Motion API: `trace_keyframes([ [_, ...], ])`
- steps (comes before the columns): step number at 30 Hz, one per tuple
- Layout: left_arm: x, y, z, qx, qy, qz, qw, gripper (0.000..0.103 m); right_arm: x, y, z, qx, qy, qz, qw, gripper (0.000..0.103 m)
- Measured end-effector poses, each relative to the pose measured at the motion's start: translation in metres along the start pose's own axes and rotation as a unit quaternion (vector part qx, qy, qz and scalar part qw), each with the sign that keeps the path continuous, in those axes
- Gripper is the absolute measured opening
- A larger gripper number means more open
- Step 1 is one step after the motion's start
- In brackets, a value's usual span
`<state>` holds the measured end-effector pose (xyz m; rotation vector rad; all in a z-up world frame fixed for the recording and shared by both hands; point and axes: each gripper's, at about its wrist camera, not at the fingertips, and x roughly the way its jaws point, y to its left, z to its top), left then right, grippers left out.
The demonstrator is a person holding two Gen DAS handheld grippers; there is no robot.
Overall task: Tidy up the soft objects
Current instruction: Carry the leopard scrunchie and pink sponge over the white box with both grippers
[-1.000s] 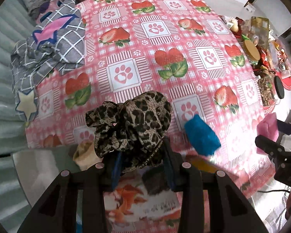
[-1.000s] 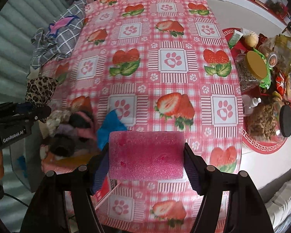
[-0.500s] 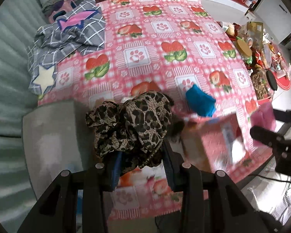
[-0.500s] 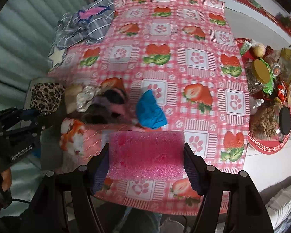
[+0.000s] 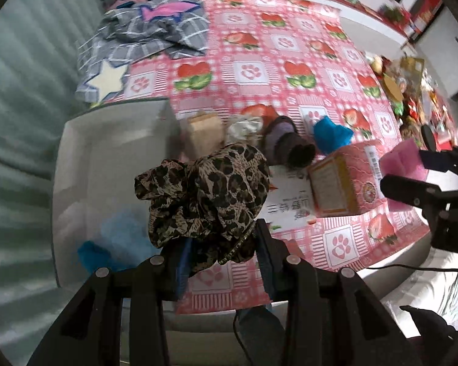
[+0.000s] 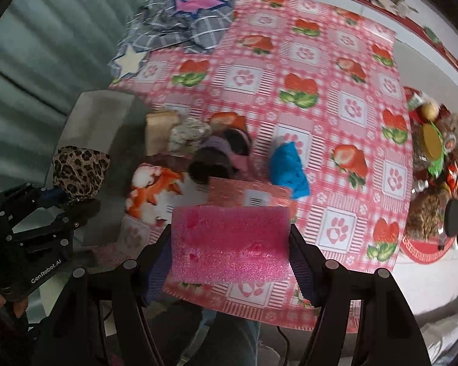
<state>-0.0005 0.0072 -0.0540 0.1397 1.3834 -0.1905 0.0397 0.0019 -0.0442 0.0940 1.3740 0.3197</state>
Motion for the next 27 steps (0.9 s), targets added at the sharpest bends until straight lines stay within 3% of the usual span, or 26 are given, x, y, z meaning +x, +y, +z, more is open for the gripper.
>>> trace_keyframes([
  [11, -0.010, 0.058, -0.030, -0.084, -0.015, 0.019, 0.9962, 0.041, 0.010, 0.073, 0.019, -0.086, 0.011, 0.017, 0.996, 0.071],
  [27, -0.010, 0.133, -0.057, -0.203, -0.025, 0.054, 0.9774, 0.041, 0.023, 0.158, 0.046, -0.170, 0.026, 0.046, 0.984, 0.071],
])
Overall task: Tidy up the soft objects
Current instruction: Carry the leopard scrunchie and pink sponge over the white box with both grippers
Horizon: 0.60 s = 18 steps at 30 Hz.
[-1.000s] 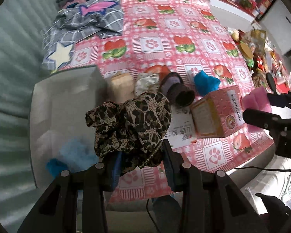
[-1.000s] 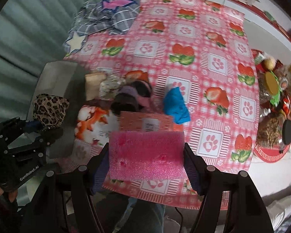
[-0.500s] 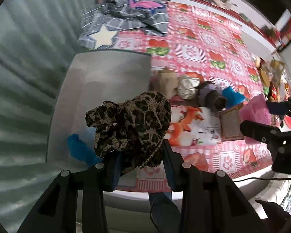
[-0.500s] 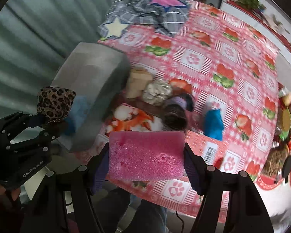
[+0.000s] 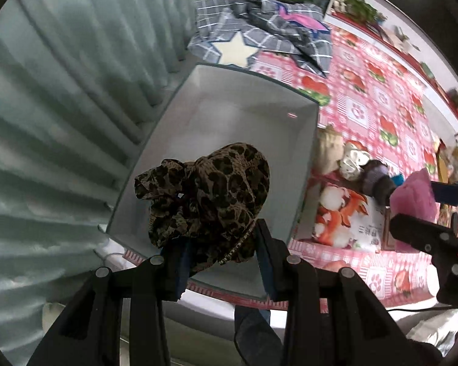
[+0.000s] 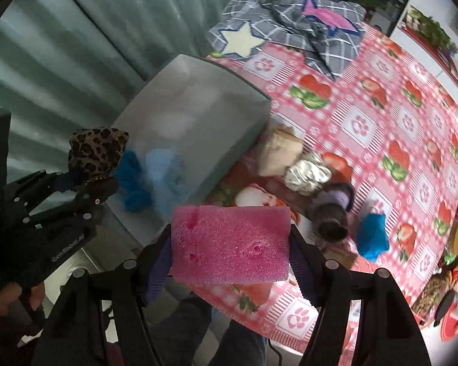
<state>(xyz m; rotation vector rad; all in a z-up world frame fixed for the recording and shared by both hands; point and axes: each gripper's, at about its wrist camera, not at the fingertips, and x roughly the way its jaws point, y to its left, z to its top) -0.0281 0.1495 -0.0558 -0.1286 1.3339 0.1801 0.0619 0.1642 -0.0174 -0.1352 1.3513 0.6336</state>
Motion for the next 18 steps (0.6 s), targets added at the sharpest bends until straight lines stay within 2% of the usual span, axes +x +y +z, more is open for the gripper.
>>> trace_keyframes([
  [18, 0.013, 0.027, 0.025, -0.039, -0.001, 0.013, 0.9991, 0.041, 0.024, 0.033, 0.056, -0.033, 0.002, 0.025, 0.999, 0.071],
])
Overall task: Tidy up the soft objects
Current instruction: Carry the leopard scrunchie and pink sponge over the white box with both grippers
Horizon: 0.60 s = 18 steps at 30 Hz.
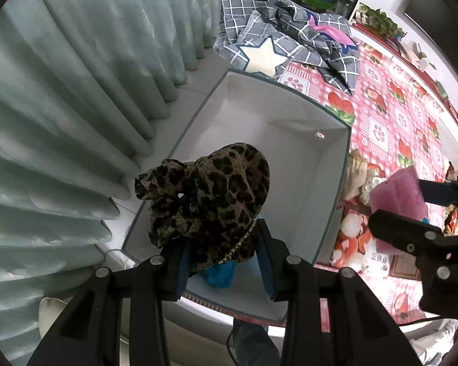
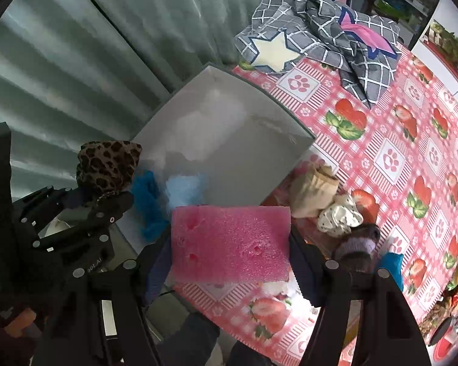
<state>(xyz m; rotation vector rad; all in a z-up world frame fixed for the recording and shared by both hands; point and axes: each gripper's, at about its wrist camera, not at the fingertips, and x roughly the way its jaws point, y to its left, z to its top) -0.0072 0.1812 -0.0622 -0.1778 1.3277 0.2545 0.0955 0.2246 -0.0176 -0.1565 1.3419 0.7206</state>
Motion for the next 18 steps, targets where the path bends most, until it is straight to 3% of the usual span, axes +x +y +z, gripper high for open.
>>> trace_keyframes([
  [18, 0.022, 0.003, 0.016, -0.026, 0.017, -0.001, 0.9995, 0.042, 0.021, -0.010, 0.030, 0.018, 0.010, 0.020, 1.000, 0.071],
])
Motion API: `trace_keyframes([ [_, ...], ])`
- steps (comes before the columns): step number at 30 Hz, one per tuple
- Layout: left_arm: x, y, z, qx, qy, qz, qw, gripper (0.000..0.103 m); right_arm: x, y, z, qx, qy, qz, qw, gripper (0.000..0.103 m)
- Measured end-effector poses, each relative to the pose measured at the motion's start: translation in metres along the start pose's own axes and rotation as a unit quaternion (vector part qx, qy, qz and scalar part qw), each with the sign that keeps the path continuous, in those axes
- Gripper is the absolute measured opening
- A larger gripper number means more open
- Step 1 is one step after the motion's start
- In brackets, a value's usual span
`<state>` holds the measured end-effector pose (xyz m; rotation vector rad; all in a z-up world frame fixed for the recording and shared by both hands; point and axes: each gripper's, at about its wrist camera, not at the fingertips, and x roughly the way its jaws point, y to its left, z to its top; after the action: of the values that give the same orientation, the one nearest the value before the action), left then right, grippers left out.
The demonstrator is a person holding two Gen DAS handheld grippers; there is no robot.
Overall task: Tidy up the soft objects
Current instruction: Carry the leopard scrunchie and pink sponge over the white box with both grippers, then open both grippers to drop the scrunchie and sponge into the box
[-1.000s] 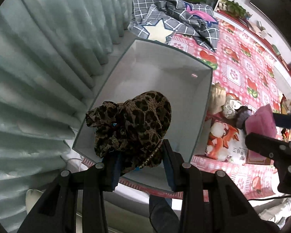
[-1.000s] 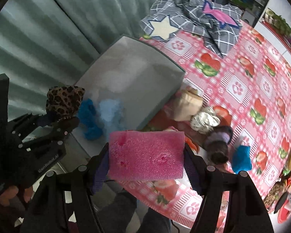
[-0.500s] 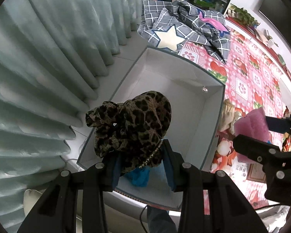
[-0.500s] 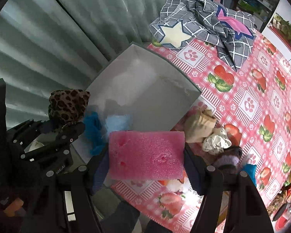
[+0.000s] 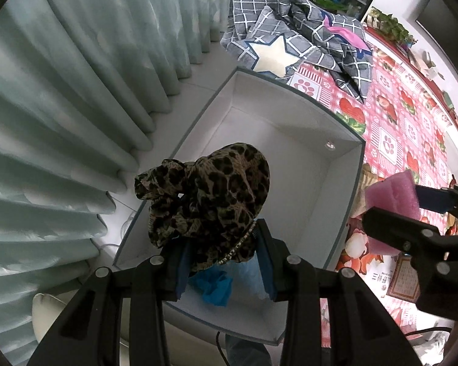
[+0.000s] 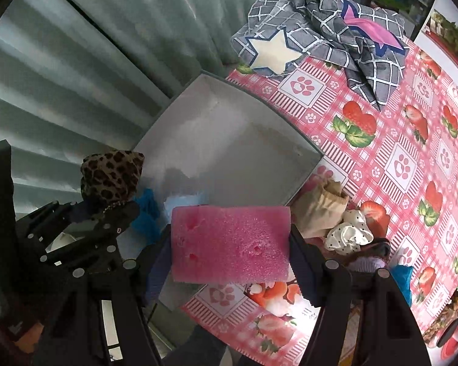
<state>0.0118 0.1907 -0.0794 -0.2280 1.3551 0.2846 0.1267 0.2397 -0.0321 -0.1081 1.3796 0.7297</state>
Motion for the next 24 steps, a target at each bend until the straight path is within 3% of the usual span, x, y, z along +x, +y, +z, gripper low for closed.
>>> trace_keyframes([
  [17, 0.022, 0.000, 0.007, -0.008, 0.021, 0.004, 0.9997, 0.042, 0.019, -0.002, 0.018, -0.005, 0.008, 0.013, 1.000, 0.071],
  [24, 0.022, -0.001, 0.006, -0.006, 0.016, 0.000, 0.9998, 0.050, 0.019, -0.001, 0.021, -0.010, 0.005, 0.017, 1.000, 0.071],
])
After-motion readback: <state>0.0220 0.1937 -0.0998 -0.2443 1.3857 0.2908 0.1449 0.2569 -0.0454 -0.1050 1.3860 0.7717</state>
